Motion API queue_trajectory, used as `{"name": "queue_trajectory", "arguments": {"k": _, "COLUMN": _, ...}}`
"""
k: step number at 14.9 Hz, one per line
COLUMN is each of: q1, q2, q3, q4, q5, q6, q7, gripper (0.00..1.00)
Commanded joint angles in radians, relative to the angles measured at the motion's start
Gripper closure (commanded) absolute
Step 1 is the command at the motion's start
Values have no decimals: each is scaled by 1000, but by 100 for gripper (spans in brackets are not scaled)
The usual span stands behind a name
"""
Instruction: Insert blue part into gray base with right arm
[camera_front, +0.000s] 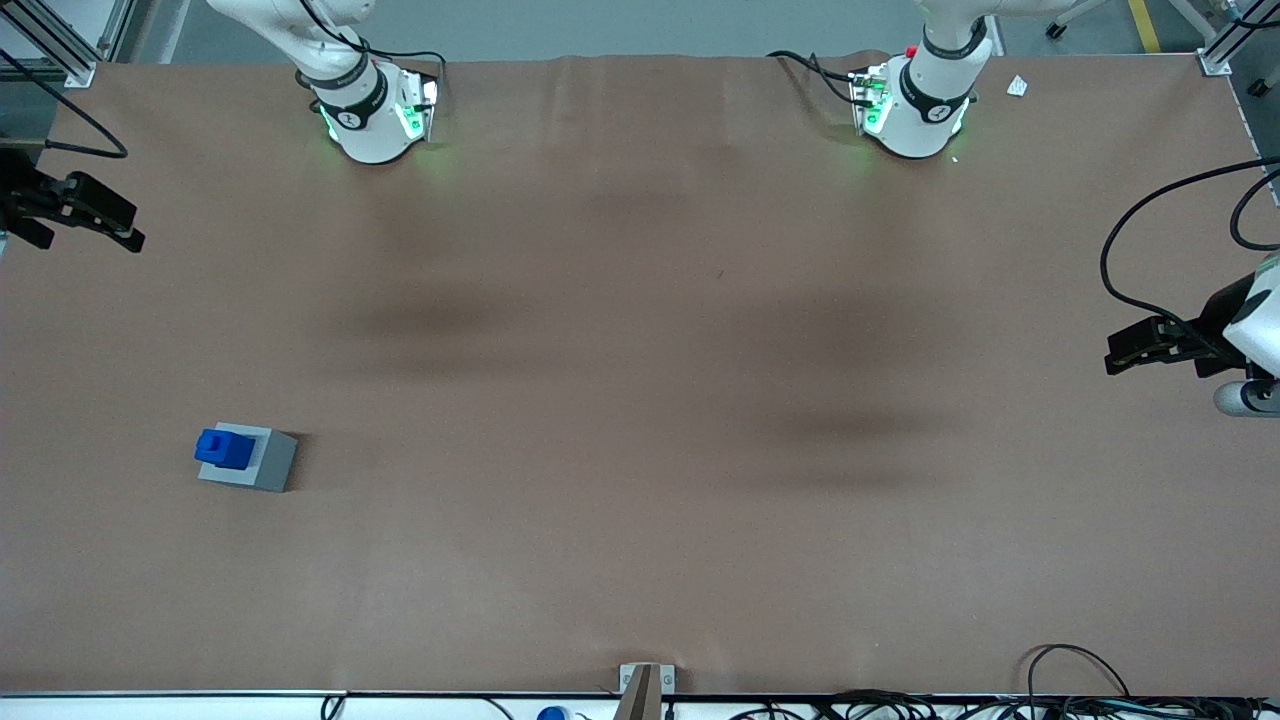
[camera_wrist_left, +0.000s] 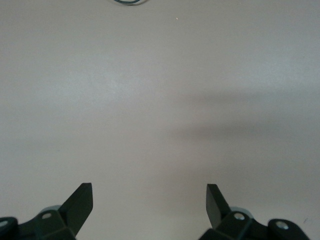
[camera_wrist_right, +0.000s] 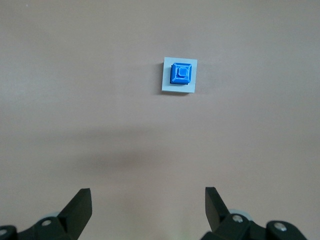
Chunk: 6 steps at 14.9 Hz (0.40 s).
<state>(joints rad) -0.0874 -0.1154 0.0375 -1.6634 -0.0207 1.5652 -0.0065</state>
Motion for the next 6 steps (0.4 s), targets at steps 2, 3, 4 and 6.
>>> {"name": "queue_trajectory", "arguments": {"k": 2, "q1": -6, "q2": -27, "q3": -1, "q4": 10, "q5": -8, "q6": -1, "q7": 17, "gripper": 0}}
{"name": "queue_trajectory", "arguments": {"k": 3, "q1": -6, "q2": -26, "q3": -1, "q4": 13, "q5": -10, "q6": -1, "q7": 16, "gripper": 0}}
{"name": "queue_trajectory", "arguments": {"k": 4, "q1": -6, "q2": -24, "q3": -1, "q4": 16, "q5": -10, "q6": -1, "q7": 16, "gripper": 0}}
{"name": "queue_trajectory", "arguments": {"k": 6, "q1": -5, "q2": -24, "q3": -1, "q4": 17, "q5": -10, "q6": -2, "q7": 14, "gripper": 0}}
